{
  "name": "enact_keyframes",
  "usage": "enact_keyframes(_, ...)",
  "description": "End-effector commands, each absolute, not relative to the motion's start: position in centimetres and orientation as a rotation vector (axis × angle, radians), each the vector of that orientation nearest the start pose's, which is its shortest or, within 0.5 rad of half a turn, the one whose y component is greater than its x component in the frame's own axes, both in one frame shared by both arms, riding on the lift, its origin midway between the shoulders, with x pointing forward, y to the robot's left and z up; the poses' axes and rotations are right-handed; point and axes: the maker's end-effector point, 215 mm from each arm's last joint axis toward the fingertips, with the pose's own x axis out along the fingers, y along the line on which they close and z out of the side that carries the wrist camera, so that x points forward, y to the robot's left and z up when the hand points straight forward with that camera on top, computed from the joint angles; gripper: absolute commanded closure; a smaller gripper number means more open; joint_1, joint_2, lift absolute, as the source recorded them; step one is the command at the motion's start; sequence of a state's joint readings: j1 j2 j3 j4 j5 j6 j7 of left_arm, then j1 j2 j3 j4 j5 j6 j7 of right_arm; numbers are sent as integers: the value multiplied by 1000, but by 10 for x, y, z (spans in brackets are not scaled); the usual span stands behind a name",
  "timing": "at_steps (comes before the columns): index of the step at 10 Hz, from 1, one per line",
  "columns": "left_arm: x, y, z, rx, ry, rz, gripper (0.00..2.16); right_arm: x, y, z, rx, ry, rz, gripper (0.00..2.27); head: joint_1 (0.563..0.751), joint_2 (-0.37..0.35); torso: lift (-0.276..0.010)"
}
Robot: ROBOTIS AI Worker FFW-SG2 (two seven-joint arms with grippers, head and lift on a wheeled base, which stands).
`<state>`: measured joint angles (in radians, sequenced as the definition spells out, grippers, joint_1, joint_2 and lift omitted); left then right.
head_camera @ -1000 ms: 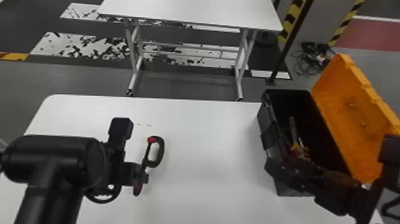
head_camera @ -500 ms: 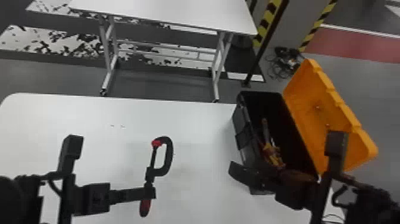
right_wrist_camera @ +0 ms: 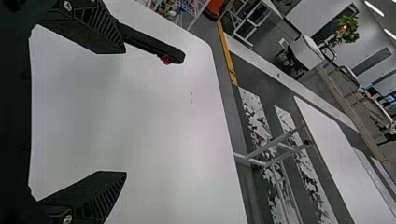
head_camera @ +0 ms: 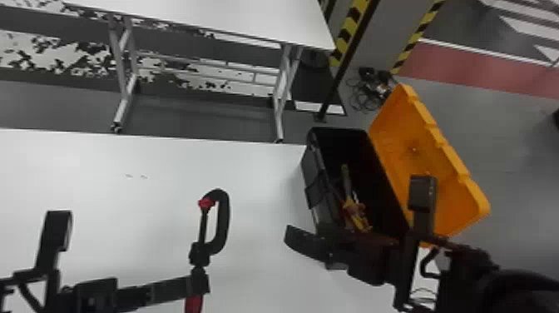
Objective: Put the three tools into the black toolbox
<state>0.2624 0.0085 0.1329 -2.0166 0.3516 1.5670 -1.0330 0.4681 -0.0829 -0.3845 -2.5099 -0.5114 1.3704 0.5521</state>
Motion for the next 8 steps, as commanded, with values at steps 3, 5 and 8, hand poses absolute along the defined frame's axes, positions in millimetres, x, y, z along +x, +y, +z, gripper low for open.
enact_keyframes(3, 254, 12, -431, -909, 1142, -1046, 2142, 315, -137, -378, 463, 805, 630, 73, 695, -279, -51)
enact_keyframes(5, 249, 4, -450, -820, 1198, -1015, 2142, 308, -111, -380, 450, 857, 679, 76, 695, -259, -51)
enact_keyframes(8, 246, 1, -450, -811, 1204, -1027, 2142, 302, -83, -395, 391, 899, 710, 70, 695, -207, -51)
